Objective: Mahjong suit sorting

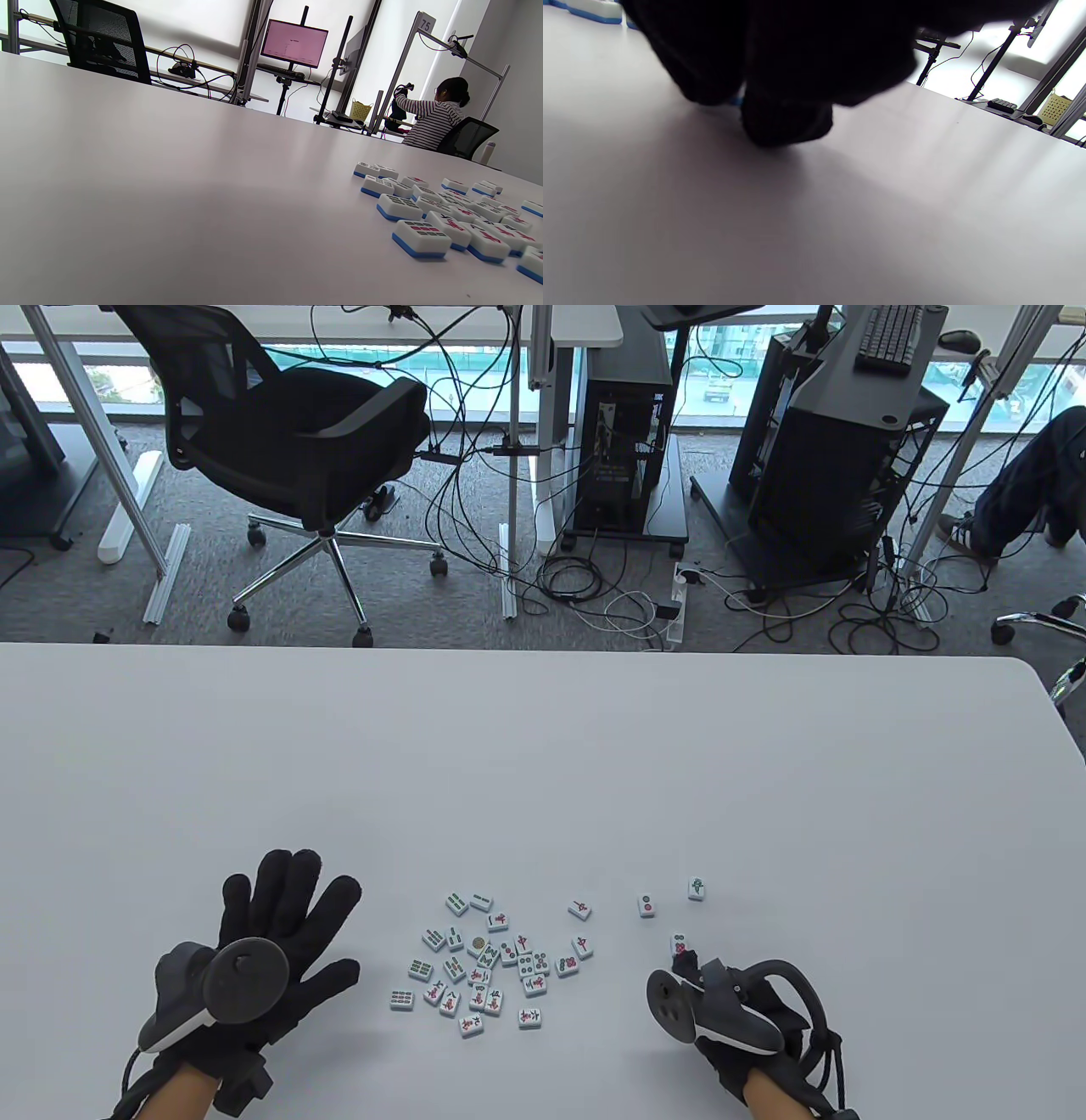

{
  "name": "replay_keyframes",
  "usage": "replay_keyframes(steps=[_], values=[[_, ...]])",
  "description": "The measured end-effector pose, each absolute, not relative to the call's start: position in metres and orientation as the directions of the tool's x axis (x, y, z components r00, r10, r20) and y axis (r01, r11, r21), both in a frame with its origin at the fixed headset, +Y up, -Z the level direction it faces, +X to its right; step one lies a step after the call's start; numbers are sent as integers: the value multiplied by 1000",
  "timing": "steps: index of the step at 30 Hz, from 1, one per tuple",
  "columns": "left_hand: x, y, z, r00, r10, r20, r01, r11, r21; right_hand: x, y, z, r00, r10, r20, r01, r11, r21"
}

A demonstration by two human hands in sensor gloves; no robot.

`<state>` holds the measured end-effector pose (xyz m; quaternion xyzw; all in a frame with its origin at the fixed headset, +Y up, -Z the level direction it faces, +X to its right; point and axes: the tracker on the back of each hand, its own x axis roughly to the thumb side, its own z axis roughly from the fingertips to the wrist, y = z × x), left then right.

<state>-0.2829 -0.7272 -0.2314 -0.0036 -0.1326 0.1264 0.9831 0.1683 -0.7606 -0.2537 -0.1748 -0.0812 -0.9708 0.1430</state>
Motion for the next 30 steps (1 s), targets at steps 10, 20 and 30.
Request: replay_keyframes(steps=[10,20,30], values=[[-284,-727,-232,932,257,254,-255,966,-40,136,-720,-267,-926,-71,370,110,-990,88],[-284,-726,-232,929,260,263,-260,965,-34,44,-725,-280,-854,-20,521,59,-996,59],[-285,-726,-232,927,265,263,-268,963,-28,-7,-744,-285,-830,-190,524,158,-982,-106]])
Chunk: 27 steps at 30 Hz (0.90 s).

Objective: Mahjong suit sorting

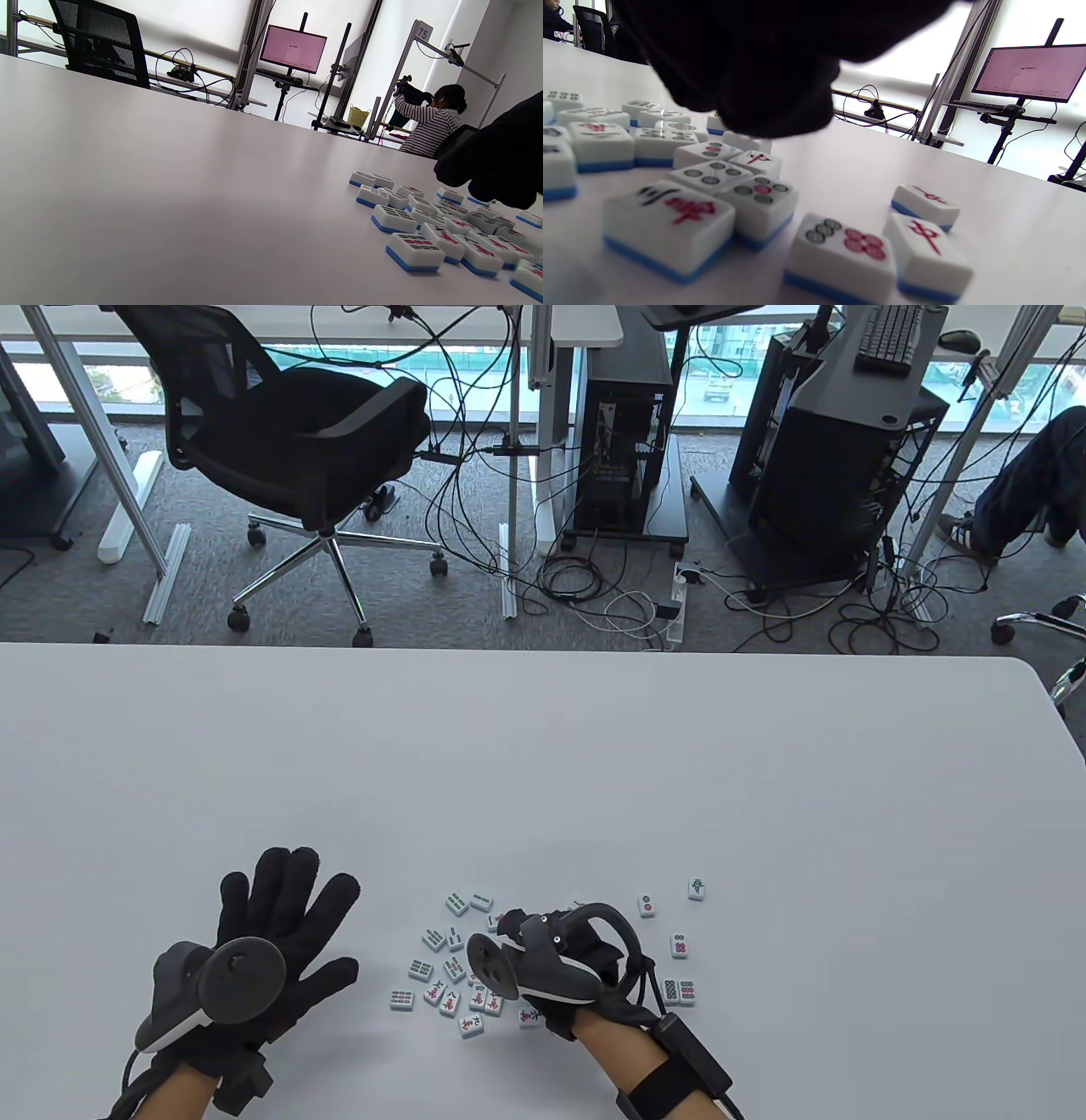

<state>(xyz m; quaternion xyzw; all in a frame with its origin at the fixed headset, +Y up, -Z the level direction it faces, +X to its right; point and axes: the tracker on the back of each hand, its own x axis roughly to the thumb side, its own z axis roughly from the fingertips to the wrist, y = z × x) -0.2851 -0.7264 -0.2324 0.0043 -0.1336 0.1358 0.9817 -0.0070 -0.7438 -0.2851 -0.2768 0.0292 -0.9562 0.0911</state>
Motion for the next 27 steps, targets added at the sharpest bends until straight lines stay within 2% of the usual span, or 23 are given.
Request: replay_keyframes(steps=[3,8,21,27], values=[[-286,-726,-233,927,269,261,-272,962,-27,-13,-746,-285,-813,-181,553,177,-982,-61],[-286,-726,-233,927,270,259,-272,962,-27,-18,-750,-284,-789,-244,563,238,-967,-86],[-287,-725,-232,929,269,255,-272,962,-27,-22,-749,-281,-789,-229,570,259,-966,-30],[-287,-725,-233,929,265,257,-268,963,-27,-25,-754,-288,-778,-278,564,323,-946,-21]])
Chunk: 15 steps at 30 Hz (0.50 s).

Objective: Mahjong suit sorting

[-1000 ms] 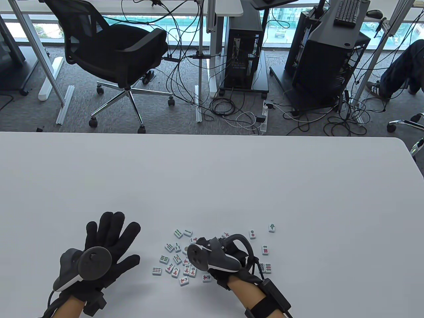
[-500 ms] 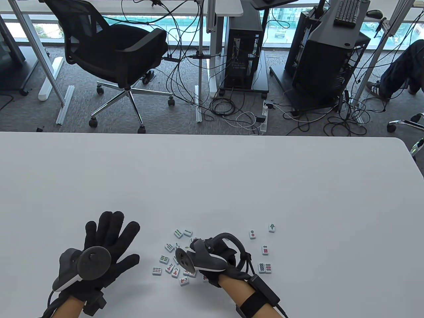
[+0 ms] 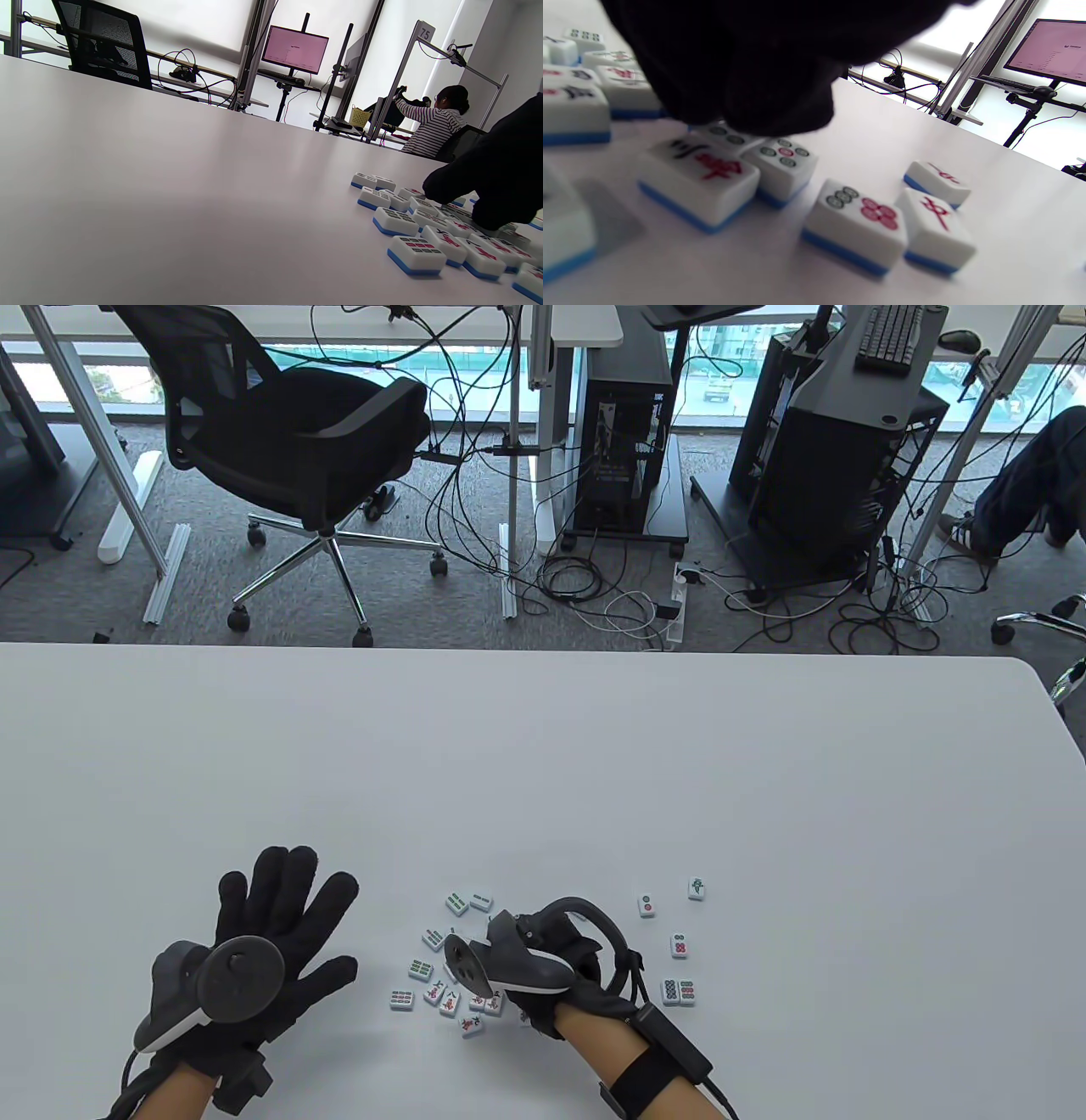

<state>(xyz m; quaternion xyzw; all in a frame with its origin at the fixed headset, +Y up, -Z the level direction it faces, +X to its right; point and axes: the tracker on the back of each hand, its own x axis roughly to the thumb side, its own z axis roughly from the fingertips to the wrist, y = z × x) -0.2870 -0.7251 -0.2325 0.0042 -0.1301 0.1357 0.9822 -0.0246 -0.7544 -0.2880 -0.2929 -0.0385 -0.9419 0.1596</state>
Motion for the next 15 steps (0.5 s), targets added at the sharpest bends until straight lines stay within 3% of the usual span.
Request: replay_keyframes(steps=[10,15], values=[[-286,-725,-233,930,264,257,-266,964,-31,-36,-763,-288,-754,-302,584,370,-929,-4],[-286,-724,-232,929,267,257,-269,963,-30,-26,-758,-291,-757,-209,619,280,-960,18]])
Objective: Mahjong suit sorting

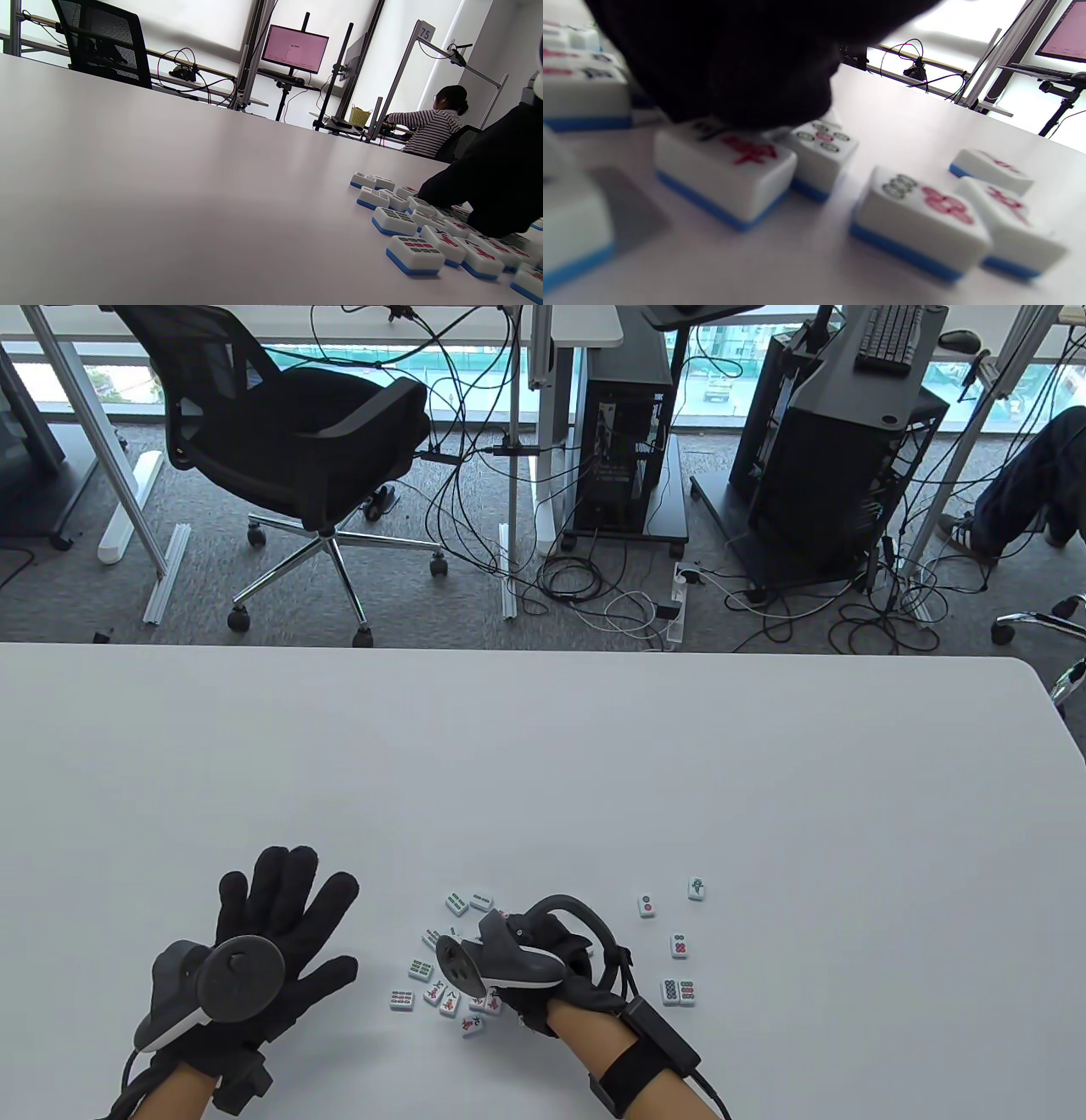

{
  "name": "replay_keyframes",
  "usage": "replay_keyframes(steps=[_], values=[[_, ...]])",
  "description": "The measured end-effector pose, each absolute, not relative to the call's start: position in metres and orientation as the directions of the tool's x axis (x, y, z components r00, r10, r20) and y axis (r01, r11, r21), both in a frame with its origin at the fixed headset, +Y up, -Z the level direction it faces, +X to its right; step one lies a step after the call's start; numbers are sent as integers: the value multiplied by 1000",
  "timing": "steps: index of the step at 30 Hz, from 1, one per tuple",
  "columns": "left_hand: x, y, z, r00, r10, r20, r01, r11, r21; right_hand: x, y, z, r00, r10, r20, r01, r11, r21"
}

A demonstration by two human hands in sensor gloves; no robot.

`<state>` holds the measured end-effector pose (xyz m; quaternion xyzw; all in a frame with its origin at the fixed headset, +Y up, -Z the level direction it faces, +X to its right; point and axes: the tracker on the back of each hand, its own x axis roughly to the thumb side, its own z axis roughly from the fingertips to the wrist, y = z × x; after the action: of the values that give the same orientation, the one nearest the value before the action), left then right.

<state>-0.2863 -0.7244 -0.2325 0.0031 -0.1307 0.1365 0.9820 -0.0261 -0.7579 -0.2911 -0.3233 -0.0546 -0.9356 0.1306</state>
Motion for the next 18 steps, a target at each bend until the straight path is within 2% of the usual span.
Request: replay_keyframes(steps=[5,7,10,14,18], values=[[-287,-724,-233,927,271,258,-274,962,-25,-6,-729,-298,-802,-113,587,149,-989,12],[-287,-724,-233,928,271,255,-273,962,-28,9,-710,-306,-827,-43,561,74,-997,33],[-286,-725,-233,929,266,256,-268,963,-30,37,-687,-323,-871,-8,491,9,-1000,-1],[-287,-724,-233,929,269,254,-270,962,-29,74,-672,-340,-916,-47,399,31,-998,-46],[-288,-724,-233,928,276,248,-278,960,-28,106,-678,-352,-938,-106,329,116,-993,11]])
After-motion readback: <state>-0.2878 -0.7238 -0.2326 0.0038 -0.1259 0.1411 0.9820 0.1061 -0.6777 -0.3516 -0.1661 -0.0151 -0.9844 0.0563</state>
